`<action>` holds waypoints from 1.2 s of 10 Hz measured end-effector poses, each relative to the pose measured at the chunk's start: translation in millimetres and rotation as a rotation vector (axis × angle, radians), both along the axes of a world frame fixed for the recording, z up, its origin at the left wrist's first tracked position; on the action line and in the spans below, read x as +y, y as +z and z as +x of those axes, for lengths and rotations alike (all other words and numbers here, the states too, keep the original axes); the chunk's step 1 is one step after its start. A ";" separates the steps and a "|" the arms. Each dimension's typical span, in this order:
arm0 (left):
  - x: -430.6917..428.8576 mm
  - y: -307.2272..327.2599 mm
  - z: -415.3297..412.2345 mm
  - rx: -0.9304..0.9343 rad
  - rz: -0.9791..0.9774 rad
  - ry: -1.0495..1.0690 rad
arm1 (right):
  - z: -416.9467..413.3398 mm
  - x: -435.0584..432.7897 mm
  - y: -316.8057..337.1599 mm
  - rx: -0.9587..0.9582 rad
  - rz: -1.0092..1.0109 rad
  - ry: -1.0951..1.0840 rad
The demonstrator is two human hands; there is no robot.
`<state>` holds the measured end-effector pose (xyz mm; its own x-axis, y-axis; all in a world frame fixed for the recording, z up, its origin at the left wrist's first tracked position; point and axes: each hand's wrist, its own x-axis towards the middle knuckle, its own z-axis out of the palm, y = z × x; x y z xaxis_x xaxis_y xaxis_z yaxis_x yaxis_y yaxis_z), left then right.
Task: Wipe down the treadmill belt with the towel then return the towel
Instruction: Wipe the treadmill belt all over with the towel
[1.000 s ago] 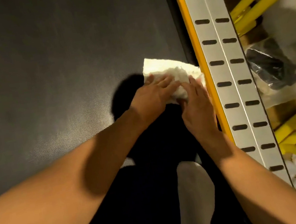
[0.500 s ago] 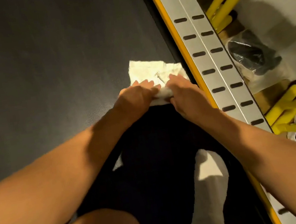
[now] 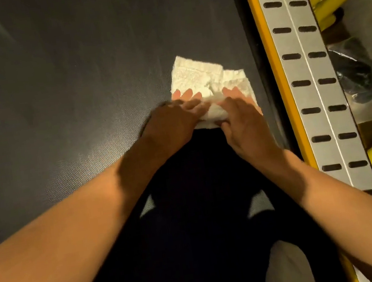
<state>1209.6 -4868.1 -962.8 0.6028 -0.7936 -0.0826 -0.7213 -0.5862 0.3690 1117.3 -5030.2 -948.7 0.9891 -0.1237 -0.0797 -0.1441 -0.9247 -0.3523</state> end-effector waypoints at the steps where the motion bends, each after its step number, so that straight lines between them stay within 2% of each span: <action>1: 25.4 -6.9 -24.4 -0.055 -0.091 -0.073 | -29.2 14.3 -8.3 -0.054 -0.137 0.108; 2: 25.3 1.3 -18.3 -0.067 -0.154 0.082 | -3.4 12.2 -4.8 -0.042 -0.173 0.130; 3: 18.9 4.9 7.7 -0.029 0.025 0.262 | 44.5 23.6 2.0 0.079 -0.094 0.000; 4: 43.2 3.6 8.5 0.073 -0.061 0.385 | 47.2 46.0 0.7 0.102 -0.064 0.062; 5: 72.9 0.6 -31.8 0.043 -0.003 0.272 | 9.8 66.9 1.7 0.036 -0.103 0.205; 6: 101.0 10.5 -51.1 0.098 0.003 0.356 | 10.1 72.9 2.3 0.050 -0.114 0.318; 7: 102.9 25.5 -14.5 0.048 0.120 0.407 | 47.0 88.3 0.0 0.046 -0.013 0.270; 8: 115.2 36.1 16.4 0.004 0.255 0.441 | 74.4 113.1 -1.5 0.062 -0.010 0.283; 10: 138.9 27.2 -59.0 -0.023 0.224 0.481 | 33.3 130.3 -3.1 0.103 -0.009 0.402; 12: 152.1 38.3 -30.5 0.036 0.290 0.549 | 53.0 146.5 -1.5 0.033 0.003 0.387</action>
